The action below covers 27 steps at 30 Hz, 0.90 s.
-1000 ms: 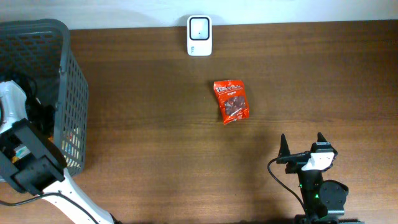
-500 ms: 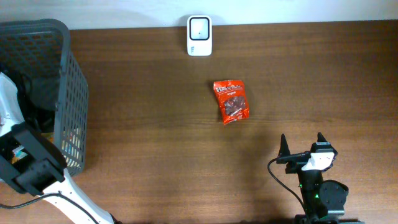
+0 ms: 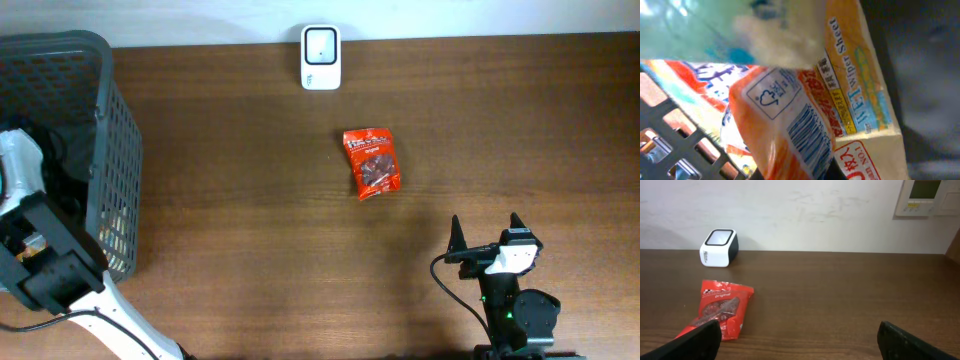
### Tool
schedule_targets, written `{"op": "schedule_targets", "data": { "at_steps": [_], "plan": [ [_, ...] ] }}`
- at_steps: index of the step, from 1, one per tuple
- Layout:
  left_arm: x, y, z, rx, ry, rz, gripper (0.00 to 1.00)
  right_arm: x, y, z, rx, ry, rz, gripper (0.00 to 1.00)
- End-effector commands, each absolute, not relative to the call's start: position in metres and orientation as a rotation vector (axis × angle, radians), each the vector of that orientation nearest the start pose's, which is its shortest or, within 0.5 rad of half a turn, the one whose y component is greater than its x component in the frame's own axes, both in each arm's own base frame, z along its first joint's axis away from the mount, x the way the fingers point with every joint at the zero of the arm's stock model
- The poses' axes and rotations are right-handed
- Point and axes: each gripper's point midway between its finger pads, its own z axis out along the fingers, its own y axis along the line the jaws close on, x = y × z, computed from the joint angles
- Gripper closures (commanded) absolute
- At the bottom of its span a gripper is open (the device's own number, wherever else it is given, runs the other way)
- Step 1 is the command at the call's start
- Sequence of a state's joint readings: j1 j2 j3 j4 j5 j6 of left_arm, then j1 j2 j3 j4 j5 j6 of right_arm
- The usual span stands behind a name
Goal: Scan the item barcode
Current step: 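Reach the left gripper into the basket and grasp a small orange box, then place the small orange box left of the red bag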
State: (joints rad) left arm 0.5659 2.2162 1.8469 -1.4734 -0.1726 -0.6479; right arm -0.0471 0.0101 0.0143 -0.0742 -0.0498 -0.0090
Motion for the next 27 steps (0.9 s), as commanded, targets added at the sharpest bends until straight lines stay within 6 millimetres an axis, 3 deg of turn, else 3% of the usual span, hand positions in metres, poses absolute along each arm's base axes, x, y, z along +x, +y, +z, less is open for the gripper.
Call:
{"op": "schedule_targets", "data": {
  "at_steps": [1, 2, 3, 4, 6, 7, 10, 12, 13, 14, 17, 19, 23, 24, 26, 27],
  "plan": [
    [0.317, 0.234, 0.109, -1.837, 2.699, 0.251, 1.00, 0.246, -0.004, 0.157, -0.011, 1.644, -0.006, 0.02],
    [0.326, 0.235, 0.128, -1.802, 2.678, 0.207, 1.00, 0.246, -0.004, 0.157, -0.010, 1.644, -0.006, 0.02],
    [0.349, 0.232, 0.164, -1.678, 2.635, 0.071, 1.00, 0.246, -0.004, 0.157, -0.011, 1.644, -0.006, 0.02],
    [0.362, 0.226, 0.186, -1.582, 2.612, -0.027, 1.00, 0.246, -0.004, 0.157, -0.011, 1.644, -0.006, 0.01],
    [0.399, 0.196, 0.247, -1.189, 2.562, -0.309, 1.00, 0.246, -0.004, 0.157, -0.011, 1.644, -0.006, 0.01],
    [0.409, 0.183, 0.276, -1.061, 2.508, -0.358, 1.00, 0.246, -0.004, 0.157, -0.011, 1.644, -0.006, 0.01],
    [0.417, 0.150, 0.354, -0.801, 2.346, -0.312, 1.00, 0.246, -0.004, 0.157, -0.010, 1.644, -0.006, 0.02],
    [0.413, 0.111, 0.399, -0.633, 2.266, -0.313, 1.00, 0.246, -0.004, 0.157, -0.010, 1.644, -0.006, 0.01],
    [0.412, 0.091, 0.409, -0.572, 2.253, -0.330, 1.00, 0.246, -0.004, 0.157, -0.010, 1.644, -0.006, 0.01],
    [0.413, 0.059, 0.416, -0.464, 2.265, -0.374, 1.00, 0.246, -0.004, 0.157, -0.010, 1.644, -0.006, 0.01],
    [0.419, -0.043, 0.399, -0.093, 2.383, -0.504, 1.00, 0.246, -0.004, 0.157, -0.011, 1.644, -0.006, 0.01],
    [0.416, -0.097, 0.363, 0.056, 2.520, -0.502, 1.00, 0.246, -0.004, 0.157, -0.011, 1.644, -0.006, 0.01],
    [0.402, -0.175, 0.283, 0.287, 2.753, -0.434, 1.00, 0.246, -0.004, 0.157, -0.010, 1.644, -0.006, 0.01],
    [0.402, -0.202, 0.252, 0.372, 2.785, -0.403, 1.00, 0.246, -0.004, 0.157, -0.010, 1.644, -0.006, 0.01],
    [0.406, -0.216, 0.219, 0.425, 2.797, -0.321, 0.87, 0.246, -0.004, 0.157, -0.011, 1.644, -0.006, 0.01],
    [0.406, -0.223, 0.202, 0.450, 2.805, -0.290, 0.85, 0.246, -0.004, 0.157, -0.010, 1.644, -0.006, 0.01]
  ]
}}
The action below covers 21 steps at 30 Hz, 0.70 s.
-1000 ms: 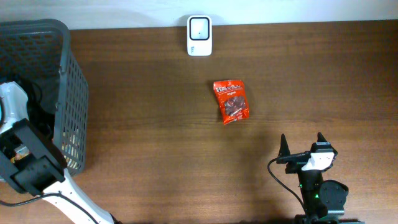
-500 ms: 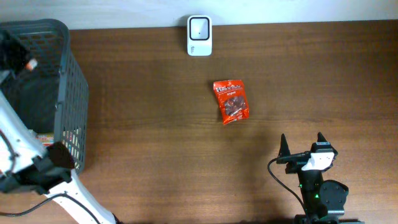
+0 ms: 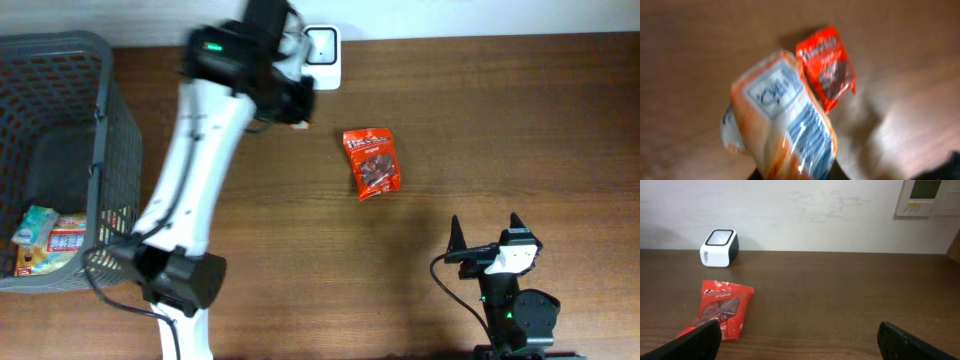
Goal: Scan the item barcode
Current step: 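Place the small orange box left of the red bag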
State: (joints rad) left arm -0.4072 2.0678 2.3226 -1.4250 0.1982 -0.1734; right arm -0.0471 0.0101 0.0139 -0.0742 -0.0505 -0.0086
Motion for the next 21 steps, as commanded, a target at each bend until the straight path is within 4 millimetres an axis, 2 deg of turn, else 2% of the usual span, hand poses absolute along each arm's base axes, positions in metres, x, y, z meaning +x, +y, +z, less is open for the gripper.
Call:
{"op": "schedule_targets", "data": {
  "at_steps": [1, 3, 5, 6, 8, 9, 10, 12, 13, 14, 15, 16, 17, 18, 19, 20, 21],
  "plan": [
    [0.406, -0.231, 0.180, 0.477, 2.812, -0.281, 0.87, 0.246, -0.004, 0.157, -0.010, 1.644, -0.006, 0.01],
    [0.406, -0.242, 0.133, 0.507, 2.816, -0.273, 0.92, 0.246, -0.004, 0.157, -0.011, 1.644, -0.006, 0.01],
    [0.406, -0.244, 0.105, 0.511, 2.816, -0.270, 0.88, 0.246, -0.004, 0.157, -0.011, 1.644, -0.006, 0.01],
    [0.406, -0.243, 0.092, 0.512, 2.815, -0.269, 0.72, 0.246, -0.004, 0.157, -0.010, 1.644, -0.006, 0.01],
    [0.403, -0.242, 0.076, 0.512, 2.821, -0.268, 0.53, 0.246, -0.004, 0.157, -0.010, 1.644, -0.006, 0.01],
    [0.401, -0.242, 0.075, 0.515, 2.827, -0.277, 0.49, 0.246, -0.004, 0.157, -0.011, 1.644, -0.006, 0.01],
    [0.397, -0.252, 0.077, 0.533, 2.830, -0.365, 0.26, 0.246, -0.004, 0.157, -0.010, 1.644, -0.007, 0.01],
    [0.393, -0.262, 0.079, 0.589, 2.815, -0.451, 0.18, 0.246, -0.004, 0.157, -0.010, 1.644, -0.006, 0.01],
    [0.393, -0.266, 0.084, 0.639, 2.792, -0.471, 0.08, 0.246, -0.004, 0.157, -0.010, 1.644, -0.006, 0.01],
    [0.396, -0.266, 0.094, 0.644, 2.779, -0.472, 0.24, 0.246, -0.004, 0.157, -0.010, 1.644, -0.006, 0.02],
    [0.400, -0.265, 0.108, 0.635, 2.769, -0.473, 0.26, 0.246, -0.004, 0.157, -0.011, 1.644, -0.006, 0.01],
    [0.406, -0.261, 0.132, 0.615, 2.752, -0.474, 0.23, 0.246, -0.004, 0.157, -0.011, 1.644, -0.006, 0.01],
    [0.414, -0.253, 0.160, 0.583, 2.726, -0.465, 0.20, 0.246, -0.004, 0.157, -0.010, 1.644, -0.006, 0.01],
    [0.426, -0.236, 0.195, 0.529, 2.687, -0.420, 0.21, 0.246, -0.004, 0.157, -0.010, 1.644, -0.006, 0.01],
    [0.437, -0.210, 0.229, 0.456, 2.650, -0.356, 0.40, 0.246, -0.004, 0.157, -0.010, 1.644, -0.007, 0.01],
    [0.447, -0.174, 0.271, 0.343, 2.596, -0.276, 0.42, 0.246, -0.004, 0.157, -0.011, 1.644, -0.006, 0.01],
    [0.455, -0.126, 0.313, 0.165, 2.529, -0.198, 0.29, 0.246, -0.004, 0.157, -0.011, 1.644, -0.006, 0.01]
  ]
}}
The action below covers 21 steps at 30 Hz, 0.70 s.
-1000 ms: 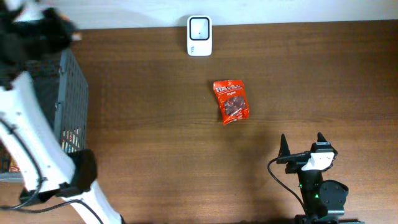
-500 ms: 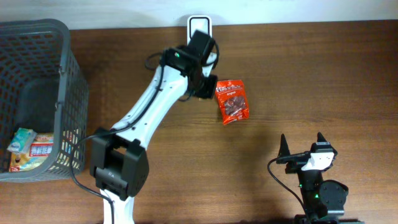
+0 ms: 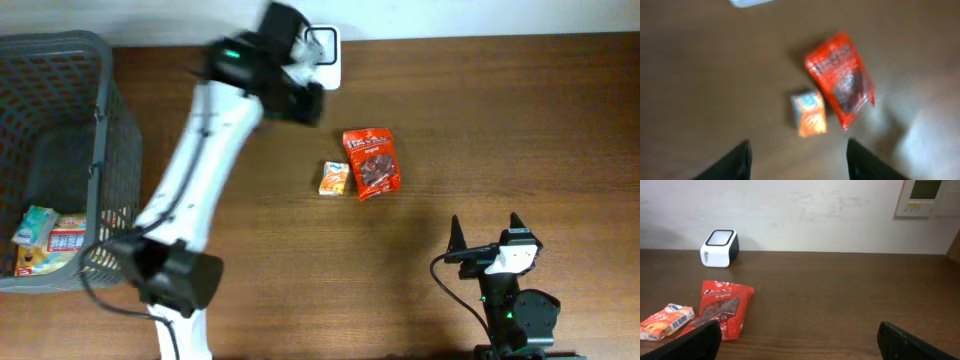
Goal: Scan the item barcode
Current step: 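Place the small orange box left of the red bag, then grasp a green box from the basket and place it beside the orange box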
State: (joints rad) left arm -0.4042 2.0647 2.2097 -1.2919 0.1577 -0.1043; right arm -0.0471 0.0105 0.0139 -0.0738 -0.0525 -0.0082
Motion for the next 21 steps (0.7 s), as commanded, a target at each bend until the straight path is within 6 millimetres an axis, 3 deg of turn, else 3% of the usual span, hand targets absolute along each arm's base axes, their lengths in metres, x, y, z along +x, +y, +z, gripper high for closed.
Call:
{"op": "schedule_targets", "data": {
  "at_steps": [1, 2, 4, 5, 6, 9, 11, 17, 21],
  "plan": [
    [0.455, -0.071, 0.353, -0.030, 2.448, -0.153, 0.25, 0.246, -0.004, 0.157, -0.011, 1.644, -0.006, 0.01],
    [0.447, -0.005, 0.379, -0.297, 2.371, -0.094, 0.22, 0.246, -0.004, 0.157, -0.011, 1.644, -0.006, 0.01],
    [0.426, 0.073, 0.389, -0.595, 2.310, -0.022, 0.18, 0.246, -0.004, 0.157, -0.010, 1.644, -0.007, 0.01],
    [0.416, 0.096, 0.387, -0.688, 2.302, -0.002, 0.10, 0.246, -0.004, 0.157, -0.011, 1.644, -0.006, 0.01],
    [0.398, 0.133, 0.381, -0.840, 2.294, 0.032, 0.07, 0.246, -0.004, 0.157, -0.011, 1.644, -0.006, 0.01],
    [0.369, 0.204, 0.365, -1.076, 2.258, 0.097, 0.07, 0.246, -0.004, 0.157, -0.011, 1.644, -0.006, 0.01],
    [0.357, 0.225, 0.346, -1.170, 2.286, 0.116, 0.08, 0.246, -0.004, 0.157, -0.011, 1.644, -0.006, 0.01],
    [0.339, 0.256, 0.227, -1.360, 2.558, 0.334, 0.08, 0.246, -0.004, 0.157, -0.011, 1.644, -0.006, 0.01],
    [0.338, 0.262, 0.154, -1.228, 2.730, 0.399, 0.12, 0.246, -0.004, 0.157, -0.010, 1.644, -0.007, 0.02]
  ]
}}
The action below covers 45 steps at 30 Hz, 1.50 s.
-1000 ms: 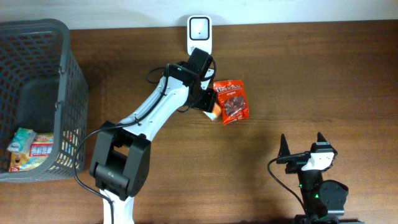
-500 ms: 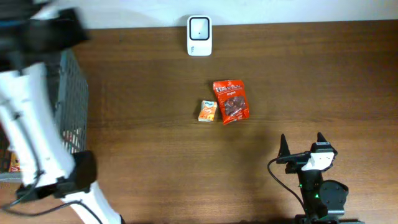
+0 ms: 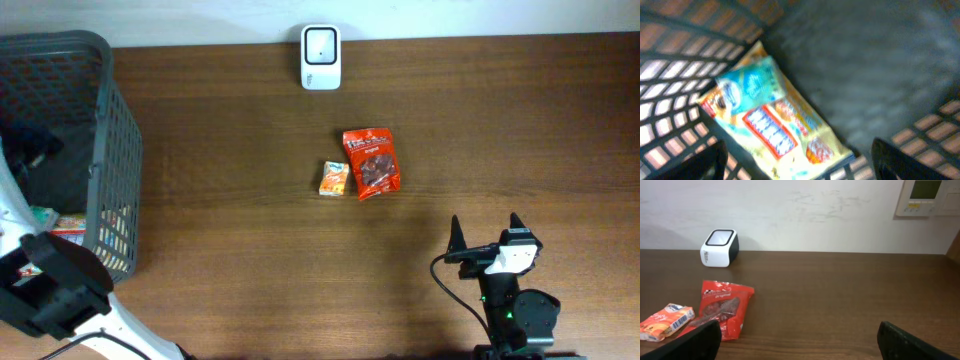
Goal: Scan the item barcode
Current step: 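Grasp a green box from the basket and place it beside the orange box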
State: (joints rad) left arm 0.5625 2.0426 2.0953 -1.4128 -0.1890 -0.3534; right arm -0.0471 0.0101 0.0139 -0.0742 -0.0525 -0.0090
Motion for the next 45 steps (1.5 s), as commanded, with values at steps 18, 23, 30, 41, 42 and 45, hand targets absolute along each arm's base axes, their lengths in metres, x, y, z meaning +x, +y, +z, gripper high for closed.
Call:
{"op": "schedule_targets", "data": {
  "at_steps": [18, 23, 30, 41, 42, 45],
  "plan": [
    [0.308, 0.297, 0.064, -1.243, 2.675, 0.814, 0.40, 0.246, -0.004, 0.157, -0.010, 1.644, -0.006, 0.02],
    [0.305, 0.295, 0.060, -1.243, 2.684, 0.816, 0.84, 0.246, -0.004, 0.157, -0.011, 1.644, -0.006, 0.01],
    [0.329, 0.303, 0.108, -1.152, 2.609, 0.807, 1.00, 0.246, -0.004, 0.157, -0.011, 1.644, -0.006, 0.01],
    [0.393, 0.147, 0.367, -0.564, 2.078, -0.121, 1.00, 0.246, -0.004, 0.157, -0.010, 1.644, -0.006, 0.02],
    [0.395, 0.117, 0.382, -0.465, 2.059, -0.229, 1.00, 0.246, -0.004, 0.157, -0.011, 1.644, -0.006, 0.01],
    [0.400, 0.002, 0.390, -0.146, 2.098, -0.515, 1.00, 0.246, -0.004, 0.157, -0.011, 1.644, -0.006, 0.01]
  ]
}}
